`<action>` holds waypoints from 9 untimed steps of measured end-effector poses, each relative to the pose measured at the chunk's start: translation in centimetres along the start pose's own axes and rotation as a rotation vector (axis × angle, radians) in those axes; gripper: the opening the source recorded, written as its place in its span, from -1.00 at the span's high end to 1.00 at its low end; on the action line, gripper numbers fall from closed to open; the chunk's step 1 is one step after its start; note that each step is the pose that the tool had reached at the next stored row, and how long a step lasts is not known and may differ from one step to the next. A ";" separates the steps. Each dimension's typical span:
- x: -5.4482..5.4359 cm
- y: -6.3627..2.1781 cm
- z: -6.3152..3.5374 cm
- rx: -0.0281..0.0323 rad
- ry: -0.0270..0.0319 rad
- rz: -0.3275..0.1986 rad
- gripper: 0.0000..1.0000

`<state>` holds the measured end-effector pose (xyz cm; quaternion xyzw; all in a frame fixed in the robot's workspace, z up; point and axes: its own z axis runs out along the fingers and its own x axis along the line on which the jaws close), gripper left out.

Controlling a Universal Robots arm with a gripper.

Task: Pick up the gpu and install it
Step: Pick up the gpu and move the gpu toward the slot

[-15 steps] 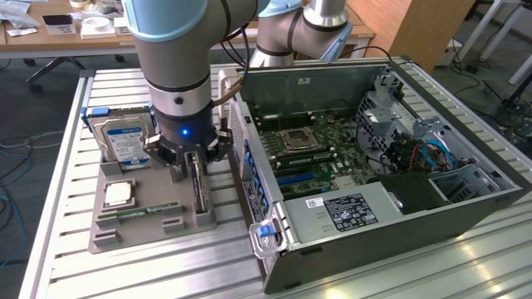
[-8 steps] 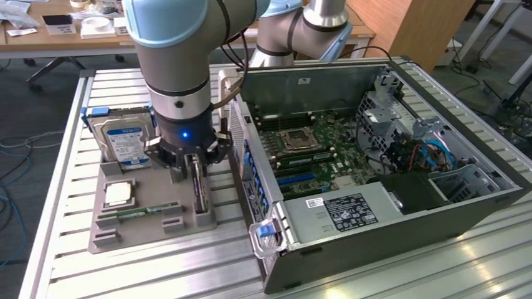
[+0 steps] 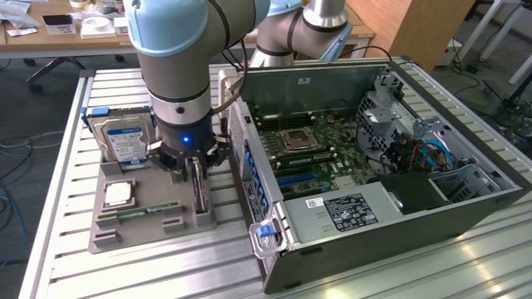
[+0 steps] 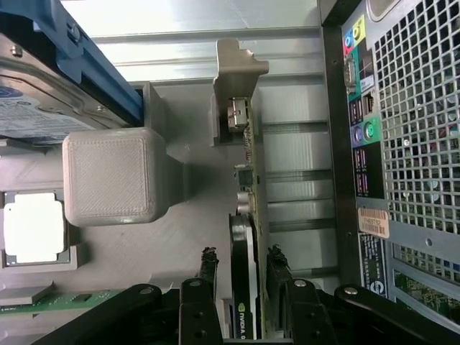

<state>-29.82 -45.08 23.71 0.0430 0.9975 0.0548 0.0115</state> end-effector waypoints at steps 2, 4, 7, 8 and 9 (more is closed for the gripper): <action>0.0 0.01 0.15 0.0000 0.0001 -0.001 0.17; 0.0 0.01 0.15 0.0001 0.0002 -0.001 0.17; 0.0 0.01 0.19 0.0001 0.0001 -0.001 0.17; 0.0 0.02 0.21 0.0006 -0.0001 -0.001 0.17; -0.1 0.02 0.21 0.0021 -0.0001 -0.001 0.17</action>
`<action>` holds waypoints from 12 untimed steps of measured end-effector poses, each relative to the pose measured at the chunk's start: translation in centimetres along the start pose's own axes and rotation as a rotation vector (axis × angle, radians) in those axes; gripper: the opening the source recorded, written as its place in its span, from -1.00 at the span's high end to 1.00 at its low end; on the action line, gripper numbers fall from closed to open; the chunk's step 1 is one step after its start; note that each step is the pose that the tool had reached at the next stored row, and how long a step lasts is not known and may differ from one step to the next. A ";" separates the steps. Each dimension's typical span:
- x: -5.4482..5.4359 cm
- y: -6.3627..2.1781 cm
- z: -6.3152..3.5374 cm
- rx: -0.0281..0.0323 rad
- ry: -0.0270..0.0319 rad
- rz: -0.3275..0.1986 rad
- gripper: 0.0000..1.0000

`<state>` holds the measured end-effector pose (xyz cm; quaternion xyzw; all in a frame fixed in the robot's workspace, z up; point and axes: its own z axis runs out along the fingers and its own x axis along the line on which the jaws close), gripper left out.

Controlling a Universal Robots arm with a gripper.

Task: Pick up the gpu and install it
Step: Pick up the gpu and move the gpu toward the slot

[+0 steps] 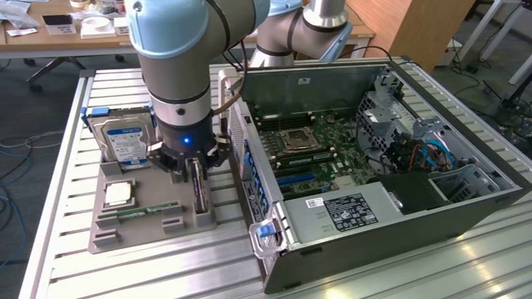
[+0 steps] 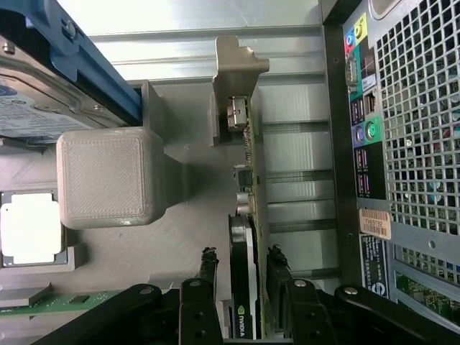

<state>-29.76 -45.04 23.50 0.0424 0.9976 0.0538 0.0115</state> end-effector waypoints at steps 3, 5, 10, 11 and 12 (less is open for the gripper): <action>-0.1 0.00 0.01 0.0058 0.0001 -0.001 0.17; -0.1 0.00 0.02 0.0148 -0.0004 -0.001 0.17; -0.2 0.03 0.19 0.0429 0.0032 -0.001 0.17; -0.2 0.08 0.21 0.0430 0.0032 -0.001 0.17; -0.2 0.11 0.24 0.0429 0.0031 -0.001 0.17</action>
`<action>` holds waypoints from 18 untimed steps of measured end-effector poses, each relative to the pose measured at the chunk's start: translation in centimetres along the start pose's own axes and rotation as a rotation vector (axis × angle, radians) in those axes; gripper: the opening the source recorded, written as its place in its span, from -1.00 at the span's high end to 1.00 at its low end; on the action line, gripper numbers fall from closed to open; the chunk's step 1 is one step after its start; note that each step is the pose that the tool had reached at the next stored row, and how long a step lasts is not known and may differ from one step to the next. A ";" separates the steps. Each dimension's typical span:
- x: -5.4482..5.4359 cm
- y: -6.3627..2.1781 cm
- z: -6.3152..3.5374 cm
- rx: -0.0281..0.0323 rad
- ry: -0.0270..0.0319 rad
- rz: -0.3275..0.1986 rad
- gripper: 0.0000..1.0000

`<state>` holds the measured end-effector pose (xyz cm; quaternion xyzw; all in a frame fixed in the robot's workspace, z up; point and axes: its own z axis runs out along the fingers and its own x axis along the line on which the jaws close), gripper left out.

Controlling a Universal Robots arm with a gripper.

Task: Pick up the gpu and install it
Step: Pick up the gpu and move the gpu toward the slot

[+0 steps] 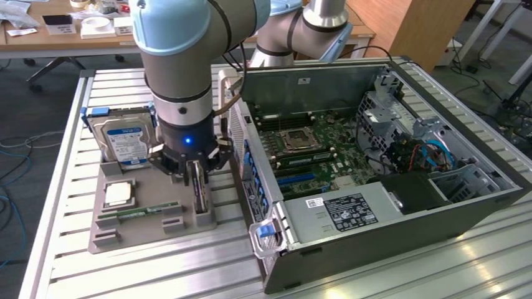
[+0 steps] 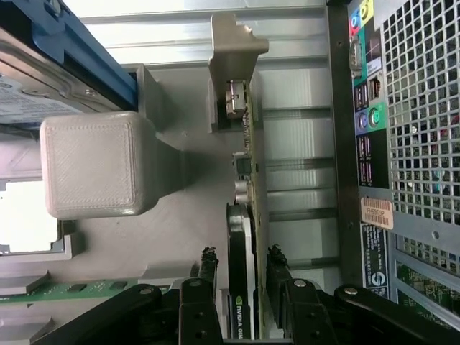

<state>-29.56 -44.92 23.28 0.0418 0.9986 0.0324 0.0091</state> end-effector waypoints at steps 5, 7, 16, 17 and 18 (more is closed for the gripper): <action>0.0 0.20 0.05 0.0000 0.0001 -0.001 0.17; 0.0 0.33 0.10 0.0000 0.0002 -0.002 0.17; 0.0 0.56 0.26 0.0000 0.0003 -0.003 0.17; 0.0 0.57 0.26 0.0000 0.0003 -0.003 0.17; 0.0 0.57 0.26 0.0000 0.0002 -0.003 0.17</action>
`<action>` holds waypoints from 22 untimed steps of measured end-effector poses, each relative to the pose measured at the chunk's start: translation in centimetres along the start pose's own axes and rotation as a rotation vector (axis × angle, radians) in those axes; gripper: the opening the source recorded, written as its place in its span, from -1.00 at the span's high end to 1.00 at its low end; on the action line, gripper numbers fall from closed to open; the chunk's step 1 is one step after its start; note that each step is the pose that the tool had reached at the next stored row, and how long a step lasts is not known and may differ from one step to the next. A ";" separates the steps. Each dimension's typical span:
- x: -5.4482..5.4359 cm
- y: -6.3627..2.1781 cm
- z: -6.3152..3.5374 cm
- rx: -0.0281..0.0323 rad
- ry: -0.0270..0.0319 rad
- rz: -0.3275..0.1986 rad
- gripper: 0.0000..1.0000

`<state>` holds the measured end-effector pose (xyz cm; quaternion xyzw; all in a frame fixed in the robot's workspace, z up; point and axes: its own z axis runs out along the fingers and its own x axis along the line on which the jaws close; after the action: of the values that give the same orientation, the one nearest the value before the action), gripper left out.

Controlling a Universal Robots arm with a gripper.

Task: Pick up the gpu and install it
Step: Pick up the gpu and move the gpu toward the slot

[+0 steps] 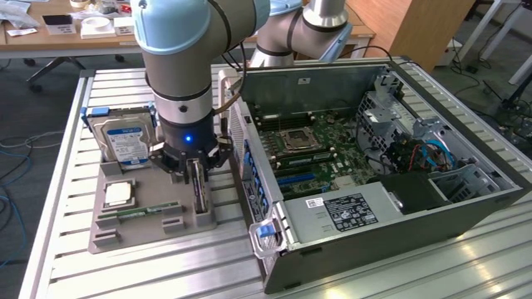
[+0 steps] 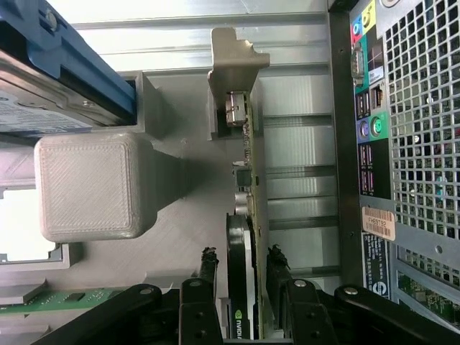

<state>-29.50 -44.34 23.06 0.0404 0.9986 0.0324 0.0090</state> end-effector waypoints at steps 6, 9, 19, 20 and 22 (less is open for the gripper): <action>0.0 0.00 0.00 0.0000 0.0002 0.000 0.44; 0.0 0.00 0.00 0.0000 0.0001 0.000 0.46; 0.0 0.02 -0.16 -0.0001 -0.0001 0.000 0.46; 0.0 0.02 -0.30 -0.0001 0.0000 0.000 0.46; 0.0 0.05 -0.74 -0.0006 0.0000 0.000 0.46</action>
<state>-29.51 -44.34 23.80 0.0404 0.9986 0.0327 0.0090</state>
